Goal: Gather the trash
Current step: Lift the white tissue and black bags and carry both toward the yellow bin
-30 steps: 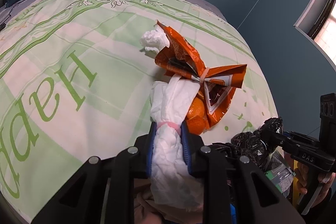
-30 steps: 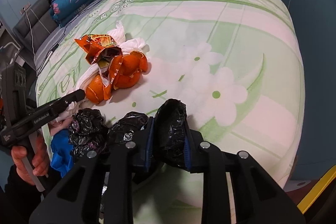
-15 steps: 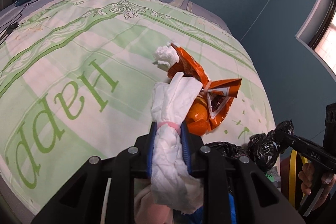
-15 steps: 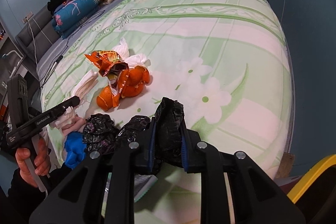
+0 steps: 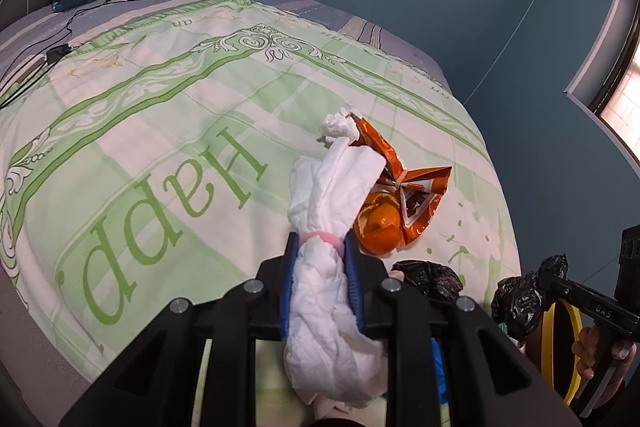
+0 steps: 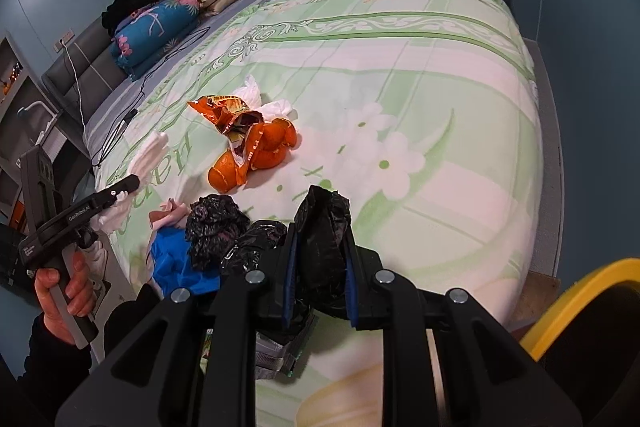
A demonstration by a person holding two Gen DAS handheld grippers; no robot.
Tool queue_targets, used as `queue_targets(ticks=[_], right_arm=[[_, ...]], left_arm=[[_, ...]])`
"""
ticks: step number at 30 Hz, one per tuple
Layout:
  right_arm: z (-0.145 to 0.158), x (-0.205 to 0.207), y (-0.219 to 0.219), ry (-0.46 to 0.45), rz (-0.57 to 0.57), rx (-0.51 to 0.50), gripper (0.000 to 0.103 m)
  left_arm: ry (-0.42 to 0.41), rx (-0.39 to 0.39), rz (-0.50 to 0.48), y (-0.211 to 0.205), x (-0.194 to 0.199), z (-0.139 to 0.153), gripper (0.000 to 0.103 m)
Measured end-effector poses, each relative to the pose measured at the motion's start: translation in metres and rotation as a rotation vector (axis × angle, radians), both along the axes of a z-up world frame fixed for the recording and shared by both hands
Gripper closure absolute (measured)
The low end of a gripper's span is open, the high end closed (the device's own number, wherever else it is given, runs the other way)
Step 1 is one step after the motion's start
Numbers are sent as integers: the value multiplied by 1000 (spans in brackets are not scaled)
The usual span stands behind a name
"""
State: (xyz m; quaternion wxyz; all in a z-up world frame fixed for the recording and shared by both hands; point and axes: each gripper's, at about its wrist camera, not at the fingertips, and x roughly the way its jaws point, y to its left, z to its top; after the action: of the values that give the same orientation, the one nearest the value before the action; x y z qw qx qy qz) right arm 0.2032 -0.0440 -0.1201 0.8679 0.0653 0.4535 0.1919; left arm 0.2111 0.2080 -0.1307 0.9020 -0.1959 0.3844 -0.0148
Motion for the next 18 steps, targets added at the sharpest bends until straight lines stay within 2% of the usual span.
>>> queue_targets(ticks=[10, 18], right_arm=[[11, -21, -34, -28, -48, 6, 84], [28, -33, -60, -74, -93, 27, 84]], left_arm=[[-37, 13, -5, -12, -14, 19, 83], [-72, 52, -30, -31, -23, 36, 83]])
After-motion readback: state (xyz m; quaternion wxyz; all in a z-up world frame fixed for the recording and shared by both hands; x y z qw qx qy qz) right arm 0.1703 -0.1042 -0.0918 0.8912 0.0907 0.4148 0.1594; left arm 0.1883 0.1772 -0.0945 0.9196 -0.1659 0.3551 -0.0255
